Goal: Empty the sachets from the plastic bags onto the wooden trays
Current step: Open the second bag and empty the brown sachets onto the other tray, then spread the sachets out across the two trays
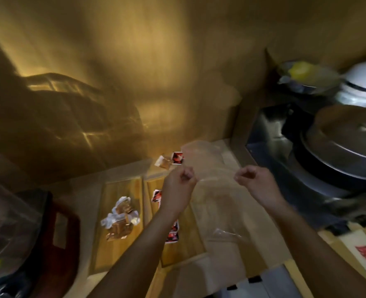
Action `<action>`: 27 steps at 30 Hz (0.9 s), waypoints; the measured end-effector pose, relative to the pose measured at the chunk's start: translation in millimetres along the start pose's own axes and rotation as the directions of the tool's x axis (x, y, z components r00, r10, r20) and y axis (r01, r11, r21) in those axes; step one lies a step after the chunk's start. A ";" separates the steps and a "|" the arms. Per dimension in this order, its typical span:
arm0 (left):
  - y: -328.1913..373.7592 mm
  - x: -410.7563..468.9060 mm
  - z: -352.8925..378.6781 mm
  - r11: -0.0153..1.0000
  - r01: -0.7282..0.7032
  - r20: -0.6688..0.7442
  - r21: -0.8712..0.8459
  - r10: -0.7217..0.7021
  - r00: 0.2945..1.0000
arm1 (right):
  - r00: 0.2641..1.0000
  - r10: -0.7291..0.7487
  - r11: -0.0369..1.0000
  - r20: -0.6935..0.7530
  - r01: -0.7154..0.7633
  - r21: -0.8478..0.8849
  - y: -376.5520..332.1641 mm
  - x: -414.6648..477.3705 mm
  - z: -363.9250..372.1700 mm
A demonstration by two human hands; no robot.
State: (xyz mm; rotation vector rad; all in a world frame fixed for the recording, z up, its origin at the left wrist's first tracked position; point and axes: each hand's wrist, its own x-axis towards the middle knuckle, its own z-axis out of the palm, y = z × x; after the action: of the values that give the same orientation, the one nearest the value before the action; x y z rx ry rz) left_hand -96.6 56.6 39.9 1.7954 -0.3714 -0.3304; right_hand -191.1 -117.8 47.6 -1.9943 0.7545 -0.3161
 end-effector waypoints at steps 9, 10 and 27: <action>-64.3 -31.0 57.5 0.915 0.174 0.201 0.364 -0.259 0.945 | 0.973 0.175 0.879 0.153 -0.084 -0.469 100.8 -31.5 15.4; -65.9 -31.8 57.8 0.905 0.173 0.217 0.388 -0.272 0.938 | 0.966 0.193 0.866 0.172 -0.085 -0.493 104.5 -31.3 14.5; -36.2 30.3 -6.9 0.895 0.191 0.250 0.403 -0.308 0.918 | 0.939 0.163 0.814 0.303 0.046 -0.580 44.3 54.3 1.6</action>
State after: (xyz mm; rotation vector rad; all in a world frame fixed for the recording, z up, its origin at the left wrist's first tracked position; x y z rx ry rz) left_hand -63.5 58.5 5.6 2.1782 -0.4409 -0.7752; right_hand -165.0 -166.7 4.6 -2.5004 0.7402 0.3462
